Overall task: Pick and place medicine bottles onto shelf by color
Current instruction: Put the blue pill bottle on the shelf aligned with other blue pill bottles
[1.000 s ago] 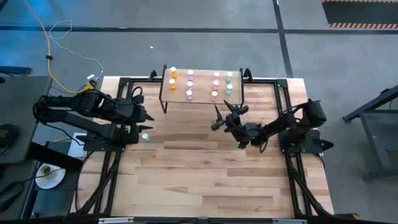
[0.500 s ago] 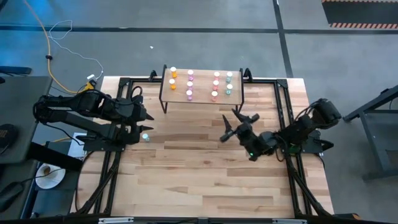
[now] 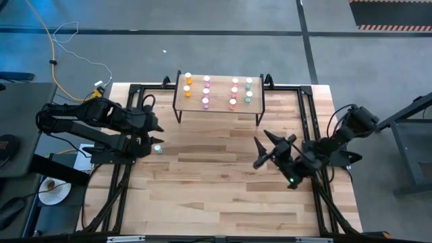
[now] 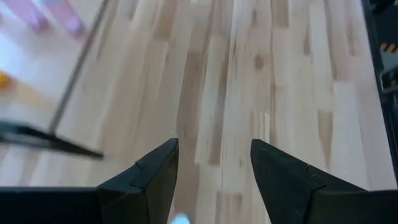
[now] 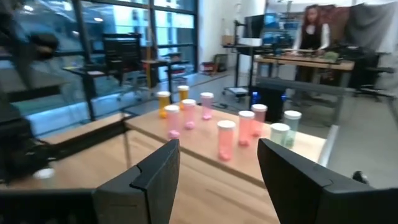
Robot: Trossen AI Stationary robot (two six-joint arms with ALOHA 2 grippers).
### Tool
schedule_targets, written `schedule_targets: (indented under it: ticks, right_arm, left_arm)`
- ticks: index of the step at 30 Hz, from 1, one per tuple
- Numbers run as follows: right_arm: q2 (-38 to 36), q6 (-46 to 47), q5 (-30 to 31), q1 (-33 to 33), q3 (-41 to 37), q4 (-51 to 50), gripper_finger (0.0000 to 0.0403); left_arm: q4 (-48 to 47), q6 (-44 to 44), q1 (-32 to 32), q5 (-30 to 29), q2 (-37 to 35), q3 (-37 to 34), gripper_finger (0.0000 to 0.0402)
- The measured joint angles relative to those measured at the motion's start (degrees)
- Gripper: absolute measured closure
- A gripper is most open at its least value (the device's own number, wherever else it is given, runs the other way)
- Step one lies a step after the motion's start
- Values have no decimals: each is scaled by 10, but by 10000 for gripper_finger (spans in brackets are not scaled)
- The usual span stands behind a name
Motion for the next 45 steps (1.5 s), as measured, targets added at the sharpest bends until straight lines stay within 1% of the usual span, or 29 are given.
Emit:
schedule_targets:
  ticks: [4,10,14,18,22,28,32,37,41,45]
  right_arm:
    - [-3,2,0,25,0,4,194]
    - [-4,2,0,35,0,5,194]
    - [-4,-6,0,35,0,5,194]
    - [-4,-34,0,35,0,5,194]
    - [-4,-46,0,34,0,5,194]
    - [-4,-49,0,35,0,5,194]
    - [-4,-62,0,37,0,4,194]
    - [-4,-70,0,37,0,3,194]
    - [-4,-71,0,37,0,2,194]
    - [-3,-71,0,37,0,-7,194]
  left_arm:
    - [-36,-21,0,20,0,-14,209]
    - [-35,-62,-15,54,-2,-77,209]
    - [-34,-64,-34,54,-2,-124,209]
    - [-32,-65,-50,54,-2,-161,209]
    - [-14,-103,-54,52,-2,-195,209]
    - [68,-176,-54,39,-2,-257,209]
    - [147,-226,-66,8,-2,-299,209]
    - [189,-294,-110,-33,-2,-318,209]
    - [207,-384,-171,-105,-2,-324,209]
    - [207,-498,-235,-185,12,-324,209]
